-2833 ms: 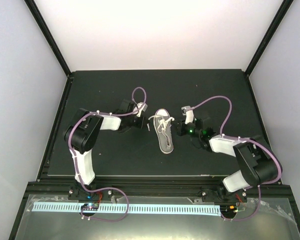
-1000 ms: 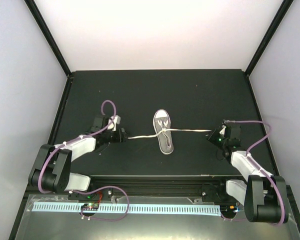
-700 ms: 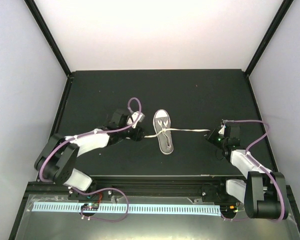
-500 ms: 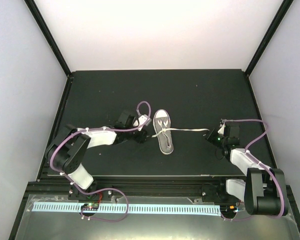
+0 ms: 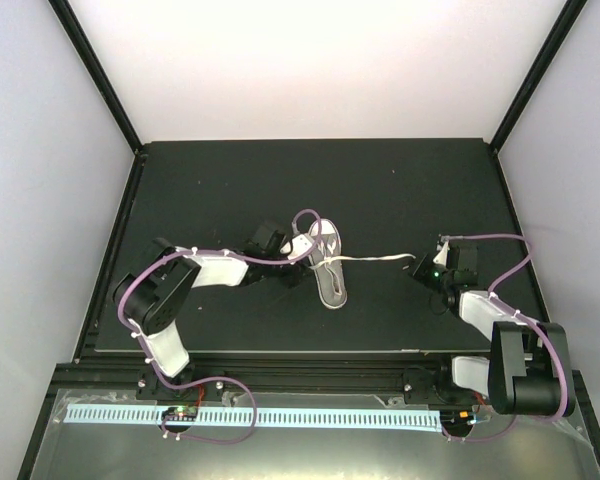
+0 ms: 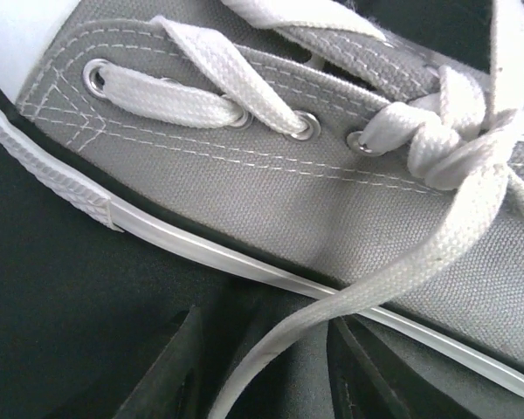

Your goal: Tie the shoes

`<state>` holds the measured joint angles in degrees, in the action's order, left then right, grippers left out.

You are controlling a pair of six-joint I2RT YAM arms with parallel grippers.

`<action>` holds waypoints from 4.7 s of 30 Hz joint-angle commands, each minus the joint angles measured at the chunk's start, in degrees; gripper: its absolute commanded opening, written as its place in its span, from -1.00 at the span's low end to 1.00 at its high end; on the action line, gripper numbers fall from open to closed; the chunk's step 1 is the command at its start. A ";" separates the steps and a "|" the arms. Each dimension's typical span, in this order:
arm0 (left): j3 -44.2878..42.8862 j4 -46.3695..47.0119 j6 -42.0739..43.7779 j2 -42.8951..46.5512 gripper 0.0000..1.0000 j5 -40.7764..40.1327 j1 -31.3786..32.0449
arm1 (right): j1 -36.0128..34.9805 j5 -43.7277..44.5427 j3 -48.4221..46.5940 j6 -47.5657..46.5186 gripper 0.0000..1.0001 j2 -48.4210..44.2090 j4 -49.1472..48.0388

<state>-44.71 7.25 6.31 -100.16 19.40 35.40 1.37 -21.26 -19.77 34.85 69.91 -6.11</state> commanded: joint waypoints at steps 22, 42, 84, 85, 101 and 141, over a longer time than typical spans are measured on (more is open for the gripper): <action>0.57 7.17 -7.84 7.17 -0.97 3.80 1.85 | 0.29 -0.66 -4.68 -2.40 -0.97 0.57 -0.18; 4.12 16.32 -14.54 8.63 -0.97 6.33 3.47 | -18.78 -2.65 -37.35 -10.15 -0.97 22.18 9.31; 4.99 17.62 -18.35 10.30 -0.97 7.79 4.20 | -28.08 -22.59 -14.30 -15.08 0.65 11.78 -14.44; 4.98 17.63 -18.50 10.17 -0.97 7.86 4.16 | -28.08 -23.55 -14.77 -15.17 0.53 12.99 -15.01; 5.31 18.20 -18.06 10.08 -0.97 8.44 4.15 | -28.09 -25.97 -16.10 -17.18 -0.35 17.76 -16.07; -5.13 -1.35 -7.10 2.78 0.13 -8.53 -3.59 | -28.08 -19.21 -12.27 -17.72 -0.97 12.27 -17.14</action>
<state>-46.19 8.73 -3.33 -94.52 10.61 32.21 -26.39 -40.64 -32.88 17.89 83.40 -21.10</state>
